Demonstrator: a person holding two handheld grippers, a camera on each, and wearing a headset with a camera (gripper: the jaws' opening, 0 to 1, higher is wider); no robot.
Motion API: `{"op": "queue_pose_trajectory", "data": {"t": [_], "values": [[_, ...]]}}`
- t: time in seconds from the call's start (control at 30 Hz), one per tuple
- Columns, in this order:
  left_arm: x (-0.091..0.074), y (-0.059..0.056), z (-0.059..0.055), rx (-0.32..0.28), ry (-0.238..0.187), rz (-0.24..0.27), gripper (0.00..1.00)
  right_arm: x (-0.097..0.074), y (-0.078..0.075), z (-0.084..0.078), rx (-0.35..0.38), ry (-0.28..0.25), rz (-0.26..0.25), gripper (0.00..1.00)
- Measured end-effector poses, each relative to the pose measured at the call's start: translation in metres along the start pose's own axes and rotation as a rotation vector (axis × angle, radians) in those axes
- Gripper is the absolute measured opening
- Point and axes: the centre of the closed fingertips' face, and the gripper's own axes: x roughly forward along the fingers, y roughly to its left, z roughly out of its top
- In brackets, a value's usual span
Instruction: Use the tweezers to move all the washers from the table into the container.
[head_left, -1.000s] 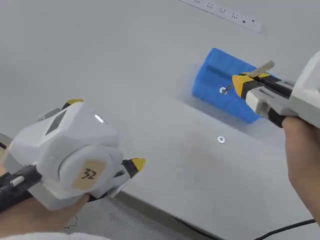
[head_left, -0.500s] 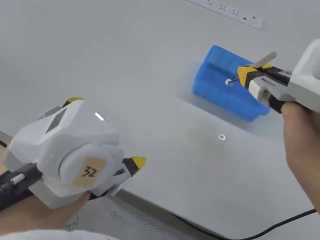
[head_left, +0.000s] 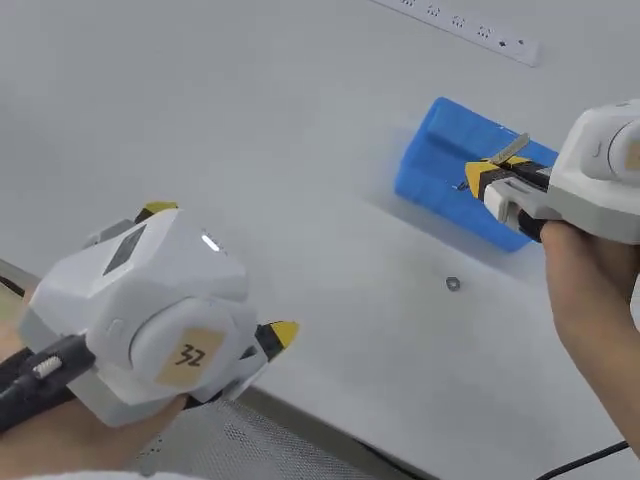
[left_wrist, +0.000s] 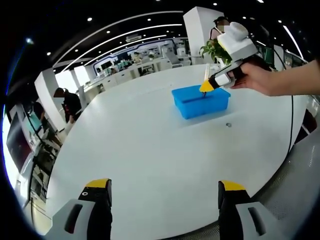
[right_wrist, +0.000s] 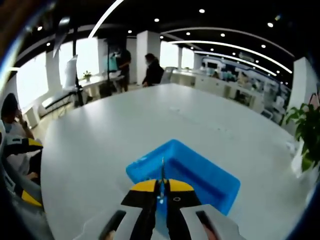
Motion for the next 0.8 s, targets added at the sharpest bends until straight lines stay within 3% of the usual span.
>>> {"op": "queue_pose_trajectory", "data": {"t": [0.37, 0.8], "values": [[0.0, 0.0, 0.0, -0.001, 0.002, 0.001, 0.89, 0.009, -0.002, -0.017, -0.002, 0.047, -0.01, 0.03], [0.001, -0.001, -0.002, 0.007, 0.013, -0.003, 0.89, 0.012, -0.012, -0.02, 0.013, 0.04, -0.043, 0.03]]}}
